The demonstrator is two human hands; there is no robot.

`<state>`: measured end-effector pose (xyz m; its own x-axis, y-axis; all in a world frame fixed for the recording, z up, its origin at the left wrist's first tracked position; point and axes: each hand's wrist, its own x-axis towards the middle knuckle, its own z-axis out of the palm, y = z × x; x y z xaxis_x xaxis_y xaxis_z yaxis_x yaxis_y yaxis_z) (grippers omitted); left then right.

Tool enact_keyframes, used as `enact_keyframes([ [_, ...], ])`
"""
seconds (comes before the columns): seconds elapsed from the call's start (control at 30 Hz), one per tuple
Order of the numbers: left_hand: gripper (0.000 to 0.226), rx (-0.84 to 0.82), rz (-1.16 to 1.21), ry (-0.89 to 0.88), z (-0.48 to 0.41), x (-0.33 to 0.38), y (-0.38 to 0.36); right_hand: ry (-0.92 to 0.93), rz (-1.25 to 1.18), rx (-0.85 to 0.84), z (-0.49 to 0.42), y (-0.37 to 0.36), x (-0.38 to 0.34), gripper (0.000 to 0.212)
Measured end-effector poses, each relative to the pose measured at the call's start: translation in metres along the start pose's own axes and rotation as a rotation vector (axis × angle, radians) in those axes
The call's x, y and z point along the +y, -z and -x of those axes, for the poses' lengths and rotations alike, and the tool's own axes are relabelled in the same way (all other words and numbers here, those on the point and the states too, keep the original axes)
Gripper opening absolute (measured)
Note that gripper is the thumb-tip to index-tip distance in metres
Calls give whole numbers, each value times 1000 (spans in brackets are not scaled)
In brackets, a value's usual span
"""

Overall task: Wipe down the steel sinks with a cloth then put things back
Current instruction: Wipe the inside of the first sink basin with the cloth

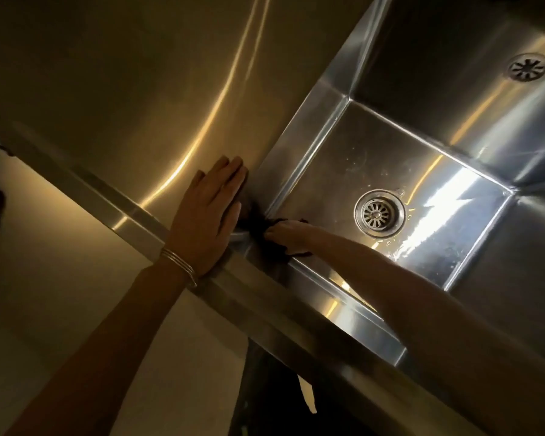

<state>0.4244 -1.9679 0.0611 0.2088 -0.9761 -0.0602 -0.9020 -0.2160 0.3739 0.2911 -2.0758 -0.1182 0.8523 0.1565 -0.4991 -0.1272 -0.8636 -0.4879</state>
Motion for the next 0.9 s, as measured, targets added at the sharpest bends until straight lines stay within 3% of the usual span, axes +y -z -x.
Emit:
enact_keyframes([
  [0.23, 51, 12, -37, -23, -1, 1, -6, 13, -22, 47, 15, -29, 21, 63],
  [0.37, 51, 43, -62, -46, 1, 0, -10, -80, -118, 33, 18, -37, 16, 57],
  [0.43, 50, 39, -54, -31, 1, 1, -9, -36, -86, 57, 22, -24, 4, 55],
  [0.5, 49, 35, -29, -4, 1, 2, -8, 44, -97, 186, 33, -3, -10, 53],
  [0.6, 49, 9, -17, 7, 0, 5, -5, 266, -32, 545, 64, 29, -34, 53],
  [0.67, 49, 2, -14, 13, -1, 6, -4, 387, 20, 656, 79, 41, -44, 59],
  [0.77, 49, 8, 9, 21, -1, 6, -5, 325, -59, 590, 68, 39, -41, 63],
  [0.9, 49, 29, -19, -12, 0, 1, -11, 66, -149, 206, 36, 14, -19, 56],
])
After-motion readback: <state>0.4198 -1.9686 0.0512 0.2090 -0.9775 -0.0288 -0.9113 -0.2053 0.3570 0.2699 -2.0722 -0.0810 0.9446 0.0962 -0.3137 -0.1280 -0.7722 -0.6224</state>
